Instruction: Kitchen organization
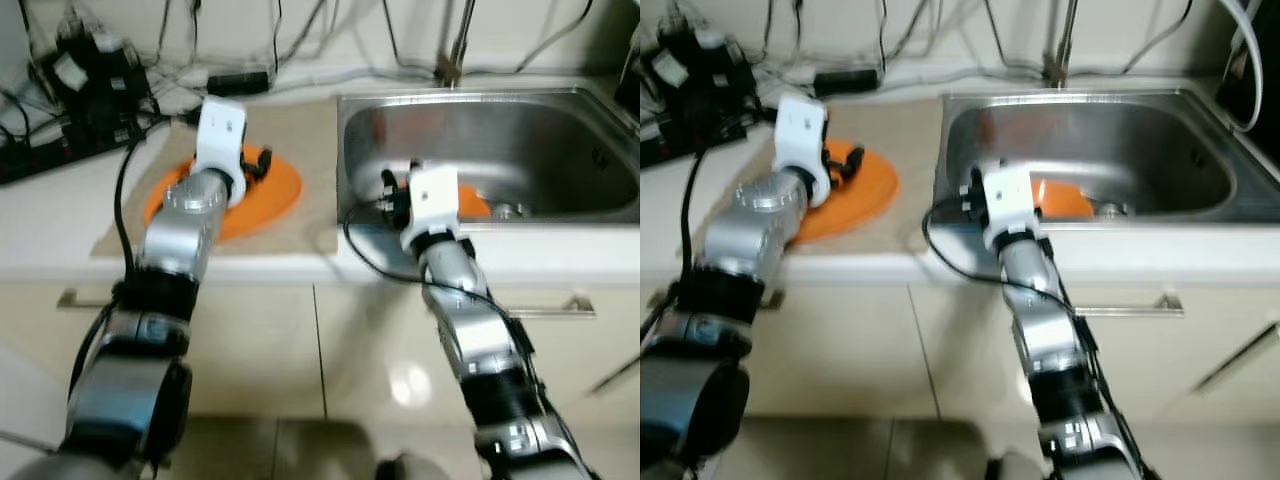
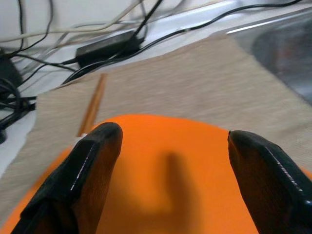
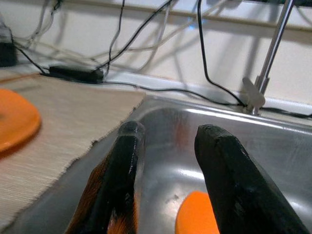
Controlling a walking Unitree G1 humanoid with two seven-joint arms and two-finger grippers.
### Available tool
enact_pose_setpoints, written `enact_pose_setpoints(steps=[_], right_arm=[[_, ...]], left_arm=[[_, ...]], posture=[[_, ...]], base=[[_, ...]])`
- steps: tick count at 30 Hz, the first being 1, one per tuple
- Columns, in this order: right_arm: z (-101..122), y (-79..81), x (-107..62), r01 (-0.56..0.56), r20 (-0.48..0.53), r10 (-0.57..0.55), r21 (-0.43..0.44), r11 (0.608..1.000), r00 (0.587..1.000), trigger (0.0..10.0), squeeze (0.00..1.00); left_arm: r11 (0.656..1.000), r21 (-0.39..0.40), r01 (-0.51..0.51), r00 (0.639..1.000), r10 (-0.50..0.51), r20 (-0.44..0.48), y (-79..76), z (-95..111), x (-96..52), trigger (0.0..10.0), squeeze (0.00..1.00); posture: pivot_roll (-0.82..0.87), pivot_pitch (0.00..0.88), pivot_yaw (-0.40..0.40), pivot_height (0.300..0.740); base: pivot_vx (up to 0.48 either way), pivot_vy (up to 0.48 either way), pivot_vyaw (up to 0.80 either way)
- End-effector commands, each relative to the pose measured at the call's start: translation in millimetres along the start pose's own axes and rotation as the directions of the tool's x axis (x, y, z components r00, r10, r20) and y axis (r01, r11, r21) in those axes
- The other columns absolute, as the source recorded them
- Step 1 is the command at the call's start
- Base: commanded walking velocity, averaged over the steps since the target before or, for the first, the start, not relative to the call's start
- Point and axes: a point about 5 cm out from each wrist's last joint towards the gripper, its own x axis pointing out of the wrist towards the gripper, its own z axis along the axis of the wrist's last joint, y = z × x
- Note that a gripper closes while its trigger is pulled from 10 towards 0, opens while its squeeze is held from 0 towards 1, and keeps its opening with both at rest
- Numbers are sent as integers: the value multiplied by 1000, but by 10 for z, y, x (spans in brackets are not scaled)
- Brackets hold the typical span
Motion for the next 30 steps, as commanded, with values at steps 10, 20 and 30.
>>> enact_pose_setpoints(steps=[10, 20, 30], right_arm=[[46, 41, -10, -2, 15, 1, 13, 1000, 1000, 10000, 0], [70, 46, -19, -2, 20, 1, 16, 1000, 1000, 10000, 0], [80, 70, -35, -10, 20, 9, 19, 1000, 1000, 10000, 0]], left_arm=[[998, 26, -58, 996, 60, -59, 317, -28, 81, 10000, 0], [999, 6, -33, 996, 33, -84, 329, -37, 121, 10000, 0], [999, -38, 22, 996, -26, -83, 277, 18, 151, 10000, 0]], posture=[[-3, 0, 71, 715], [-4, 0, 71, 715], [-6, 0, 75, 715]], base=[[0, 0, 0], [0, 0, 0], [0, 0, 0]])
